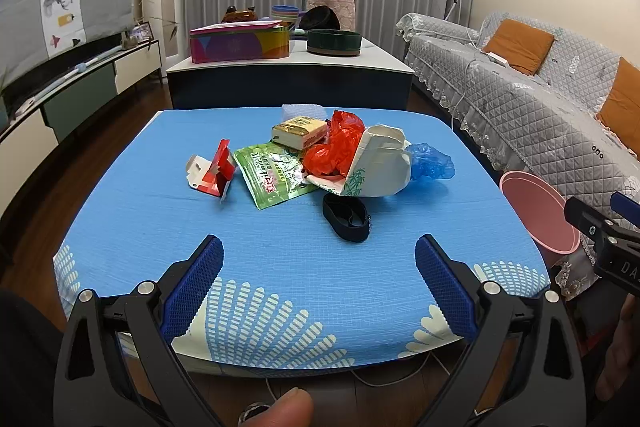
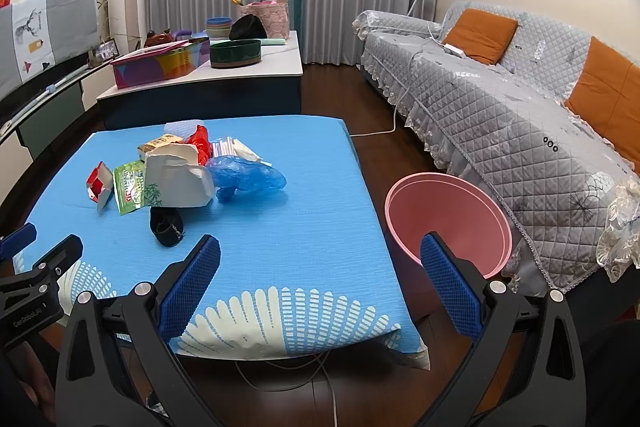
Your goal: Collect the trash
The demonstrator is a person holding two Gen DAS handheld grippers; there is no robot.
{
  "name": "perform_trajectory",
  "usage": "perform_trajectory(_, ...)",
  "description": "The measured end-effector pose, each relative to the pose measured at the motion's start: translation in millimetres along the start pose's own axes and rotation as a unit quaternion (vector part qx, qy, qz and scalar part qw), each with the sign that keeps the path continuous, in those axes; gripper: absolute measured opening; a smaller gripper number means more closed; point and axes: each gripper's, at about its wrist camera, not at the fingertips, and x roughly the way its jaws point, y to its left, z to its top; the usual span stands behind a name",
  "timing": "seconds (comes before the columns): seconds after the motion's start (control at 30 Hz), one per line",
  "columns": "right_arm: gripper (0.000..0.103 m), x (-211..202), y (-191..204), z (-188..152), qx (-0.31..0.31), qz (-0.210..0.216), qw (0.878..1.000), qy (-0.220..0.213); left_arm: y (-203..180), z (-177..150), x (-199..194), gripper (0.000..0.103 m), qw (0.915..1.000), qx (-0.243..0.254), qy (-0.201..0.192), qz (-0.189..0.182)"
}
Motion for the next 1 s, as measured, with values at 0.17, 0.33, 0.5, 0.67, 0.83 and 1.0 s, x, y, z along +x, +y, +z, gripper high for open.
perform_trajectory(0.17, 0.098, -0.3, 0.0, -0.1, 0.0, 0.0, 1.0, 0.0, 0.1, -0.2, -0.2, 0.094, 1.0, 0.001, 0.0, 0.0)
perform_trajectory(0.33, 0.098, -0.3, 0.2, -0.1, 0.0, 0.0, 1.0, -0.001, -0.2, -0.7, -0.2, 0.094, 1.0, 0.002, 0.0, 0.001)
perform_trajectory(0.5, 0.098, -0.3, 0.4, -0.3, 0.001, 0.001, 1.0, 0.0, -0.2, -0.9, -0.1, 0.094, 1.0, 0.001, 0.001, 0.0)
perform_trajectory(0.67, 0.098, -1.1, 1.8, -0.1, -0.001, 0.003, 1.0, -0.002, -0.1, -0.2, 0.1, 0.094, 1.0, 0.002, 0.001, 0.0)
perform_trajectory(0.83, 0.098, -1.4, 2.9, 0.0, 0.0, 0.003, 1.0, -0.003, -0.2, -0.4, -0.3, 0.094, 1.0, 0.001, 0.0, 0.0)
perform_trajectory(1.0, 0.098, -1.3, 2.4, 0.1, -0.001, 0.004, 1.0, -0.002, -0.1, -0.7, -0.6, 0.094, 1.0, 0.0, 0.0, 0.0)
